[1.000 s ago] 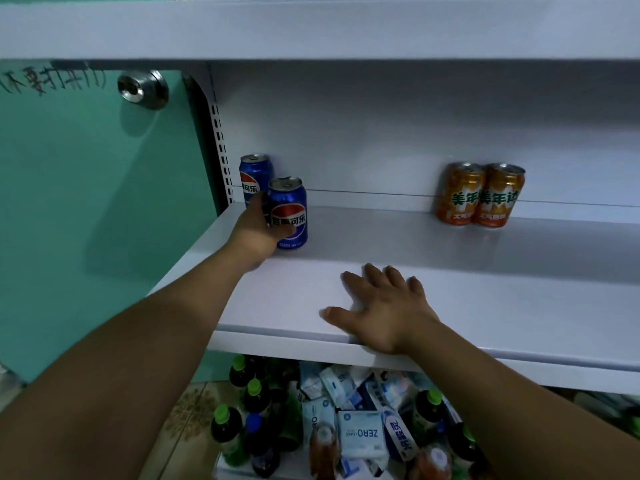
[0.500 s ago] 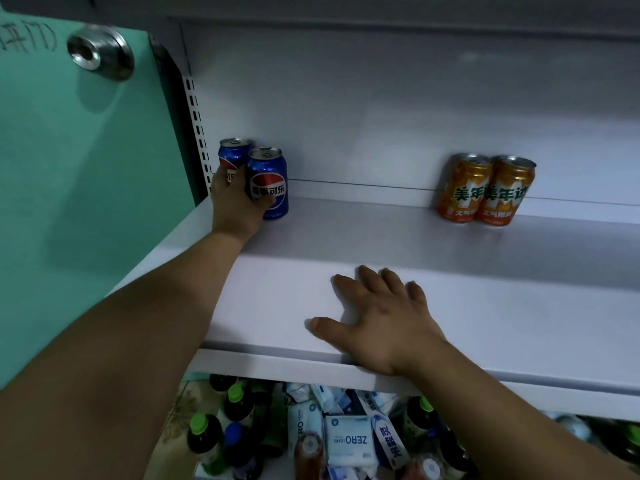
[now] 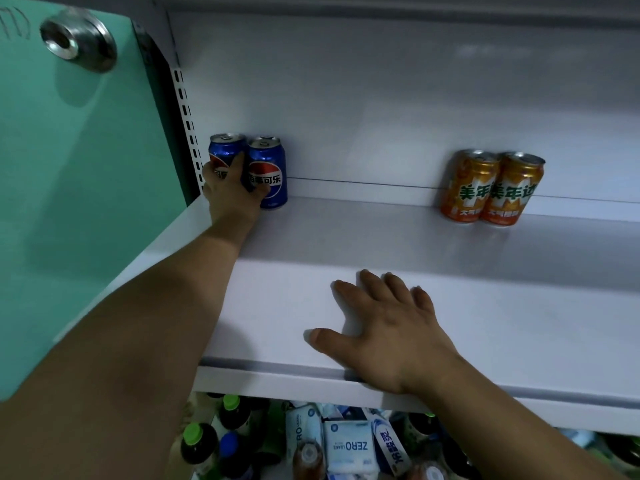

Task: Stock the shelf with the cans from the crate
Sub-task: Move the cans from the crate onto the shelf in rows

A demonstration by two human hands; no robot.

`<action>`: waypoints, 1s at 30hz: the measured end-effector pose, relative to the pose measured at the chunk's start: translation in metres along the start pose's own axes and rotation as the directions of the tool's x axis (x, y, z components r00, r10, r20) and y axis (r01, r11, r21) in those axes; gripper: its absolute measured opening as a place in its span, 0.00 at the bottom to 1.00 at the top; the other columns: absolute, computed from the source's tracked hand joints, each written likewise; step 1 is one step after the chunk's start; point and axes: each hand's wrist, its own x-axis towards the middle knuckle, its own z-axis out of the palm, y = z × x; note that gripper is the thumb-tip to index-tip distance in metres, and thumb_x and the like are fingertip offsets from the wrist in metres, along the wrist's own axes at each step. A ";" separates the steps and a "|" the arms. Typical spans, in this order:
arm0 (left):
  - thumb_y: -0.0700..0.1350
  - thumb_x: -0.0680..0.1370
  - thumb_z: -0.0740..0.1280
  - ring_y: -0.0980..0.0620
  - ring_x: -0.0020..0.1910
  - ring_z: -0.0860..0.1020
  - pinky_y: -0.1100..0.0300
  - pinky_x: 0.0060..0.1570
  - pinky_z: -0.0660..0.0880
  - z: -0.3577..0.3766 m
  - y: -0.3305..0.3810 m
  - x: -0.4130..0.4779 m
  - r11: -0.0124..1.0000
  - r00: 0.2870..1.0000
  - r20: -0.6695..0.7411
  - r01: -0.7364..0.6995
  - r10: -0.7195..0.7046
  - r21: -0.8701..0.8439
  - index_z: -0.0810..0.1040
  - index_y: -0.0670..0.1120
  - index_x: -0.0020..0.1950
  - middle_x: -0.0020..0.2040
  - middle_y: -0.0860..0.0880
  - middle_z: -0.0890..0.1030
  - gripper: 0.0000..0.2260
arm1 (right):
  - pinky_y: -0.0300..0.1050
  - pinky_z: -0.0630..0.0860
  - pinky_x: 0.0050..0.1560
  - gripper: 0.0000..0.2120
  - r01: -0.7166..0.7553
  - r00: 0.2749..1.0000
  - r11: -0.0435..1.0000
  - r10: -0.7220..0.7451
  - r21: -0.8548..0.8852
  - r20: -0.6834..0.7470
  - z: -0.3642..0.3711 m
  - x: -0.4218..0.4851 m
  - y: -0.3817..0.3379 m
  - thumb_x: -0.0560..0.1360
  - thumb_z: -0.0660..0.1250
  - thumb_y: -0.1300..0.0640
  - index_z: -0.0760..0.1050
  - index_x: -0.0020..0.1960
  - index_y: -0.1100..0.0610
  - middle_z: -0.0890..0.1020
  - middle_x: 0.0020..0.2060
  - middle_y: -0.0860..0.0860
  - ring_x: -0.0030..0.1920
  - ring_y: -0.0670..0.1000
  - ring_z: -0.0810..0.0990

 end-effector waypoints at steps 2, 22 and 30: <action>0.47 0.73 0.71 0.38 0.70 0.60 0.43 0.69 0.62 0.004 0.003 0.001 0.999 0.999 -0.028 0.024 -0.023 0.028 0.61 0.55 0.75 0.74 0.42 0.54 0.33 | 0.59 0.43 0.73 0.37 0.000 1.000 1.000 0.000 0.004 -0.002 0.001 0.000 0.000 0.71 0.47 0.25 0.49 0.76 0.41 0.49 0.78 0.47 0.76 0.52 0.43; 0.49 0.71 0.72 0.42 0.69 0.66 0.50 0.71 0.62 -0.032 0.016 -0.035 0.985 0.985 0.154 0.103 -0.081 -0.137 0.55 0.49 0.76 0.73 0.44 0.61 0.39 | 0.62 0.46 0.73 0.37 -0.003 1.000 1.000 0.004 0.011 -0.016 -0.001 -0.001 0.000 0.71 0.49 0.25 0.53 0.75 0.41 0.52 0.78 0.50 0.77 0.56 0.47; 0.49 0.77 0.68 0.46 0.72 0.64 0.58 0.64 0.68 -0.073 0.057 -0.123 0.998 0.837 0.545 0.056 -0.042 -0.008 0.54 0.51 0.78 0.77 0.48 0.58 0.34 | 0.56 0.63 0.69 0.38 -0.163 0.986 0.980 0.166 0.113 -0.017 -0.023 -0.025 0.009 0.72 0.52 0.26 0.62 0.74 0.48 0.66 0.73 0.51 0.71 0.56 0.65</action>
